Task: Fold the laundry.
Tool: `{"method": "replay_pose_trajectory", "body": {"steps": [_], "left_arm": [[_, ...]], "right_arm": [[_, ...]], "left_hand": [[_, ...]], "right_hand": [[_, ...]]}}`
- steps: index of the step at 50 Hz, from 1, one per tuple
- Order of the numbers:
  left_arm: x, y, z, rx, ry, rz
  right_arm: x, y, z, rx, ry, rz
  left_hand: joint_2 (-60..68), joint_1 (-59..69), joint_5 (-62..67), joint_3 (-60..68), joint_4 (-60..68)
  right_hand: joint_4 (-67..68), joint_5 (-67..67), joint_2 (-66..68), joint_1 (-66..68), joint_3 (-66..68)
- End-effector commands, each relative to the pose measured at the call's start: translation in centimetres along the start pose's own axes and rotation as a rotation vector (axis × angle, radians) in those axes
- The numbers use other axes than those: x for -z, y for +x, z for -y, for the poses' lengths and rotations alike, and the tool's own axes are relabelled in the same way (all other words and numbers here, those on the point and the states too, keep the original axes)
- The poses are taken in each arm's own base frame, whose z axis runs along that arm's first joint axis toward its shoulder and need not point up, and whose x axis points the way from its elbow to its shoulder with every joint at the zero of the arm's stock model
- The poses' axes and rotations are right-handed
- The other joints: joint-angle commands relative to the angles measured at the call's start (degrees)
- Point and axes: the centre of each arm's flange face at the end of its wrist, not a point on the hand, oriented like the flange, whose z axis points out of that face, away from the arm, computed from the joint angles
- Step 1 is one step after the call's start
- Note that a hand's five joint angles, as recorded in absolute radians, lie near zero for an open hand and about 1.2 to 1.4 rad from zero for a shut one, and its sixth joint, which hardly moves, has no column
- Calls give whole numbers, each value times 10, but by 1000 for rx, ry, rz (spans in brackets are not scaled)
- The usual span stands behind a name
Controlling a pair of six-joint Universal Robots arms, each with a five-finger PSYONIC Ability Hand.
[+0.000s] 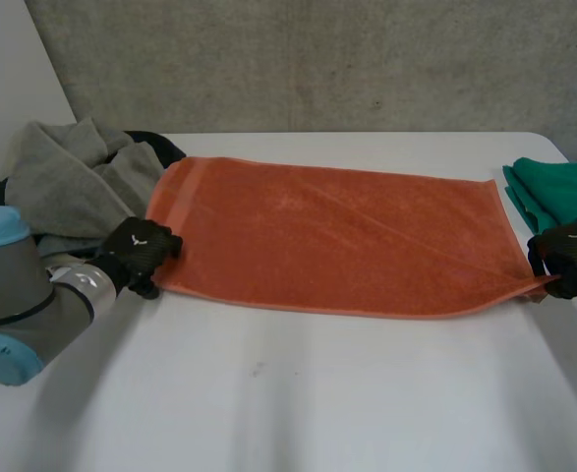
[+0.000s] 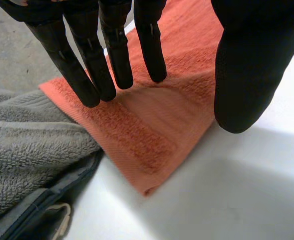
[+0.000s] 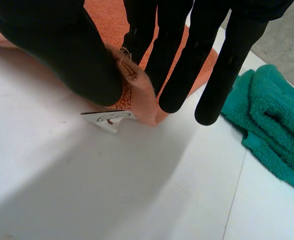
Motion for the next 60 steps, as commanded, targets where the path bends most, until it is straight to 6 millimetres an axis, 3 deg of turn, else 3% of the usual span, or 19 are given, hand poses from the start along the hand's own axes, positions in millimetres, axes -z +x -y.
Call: {"method": "replay_pose_trajectory", "body": {"steps": [1,7,15,18,24,28,32,36,40,45,49,52,60], "left_arm": [[-15,-5,-1,-16,10,19],[-27,-6,-2,-28,26,24],[-38,-2,-4,-28,36,6],[-38,-1,-5,-24,34,1],[-28,-5,0,-2,21,-3],[-6,-6,10,15,5,-38],[28,-5,19,46,-64,-69],[72,0,22,95,-188,-123],[120,8,26,126,-335,-197],[144,15,21,102,-435,-293],[143,18,24,41,-432,-353],[131,25,35,7,-385,-368],[33,-11,58,39,-171,-66]], "right_arm": [[-1,0,-4,4,-9,4],[-1,0,-6,1,-13,4],[0,-4,-8,-2,-23,13],[1,-5,-8,-1,-23,17],[2,-6,-8,-4,-27,26],[5,-6,-6,-5,-36,42],[17,1,0,20,-49,62],[36,10,1,85,-107,95],[66,17,-11,152,-307,238],[77,20,-13,241,-374,326],[69,26,-12,227,-367,277],[54,22,-7,204,-318,244],[-9,16,15,136,-60,6]], "left_hand": [[125,128,122,124,124],[187,190,185,187,187],[375,378,373,375,375],[463,466,460,462,462],[463,466,460,463,463],[463,466,460,463,463],[463,466,460,463,463],[463,466,460,463,463],[463,466,460,463,463],[463,466,460,463,463],[463,466,460,463,463],[463,466,460,463,463],[463,466,460,463,463]], "right_hand": [[116,118,127,159,121],[116,118,127,159,121],[116,118,127,159,121],[116,118,127,159,121],[116,118,127,159,121],[116,118,127,159,121],[116,118,127,159,121],[116,118,127,159,121],[116,118,127,159,121],[116,118,127,159,121],[116,118,127,159,121],[116,118,127,159,121],[116,118,127,159,121]]}}
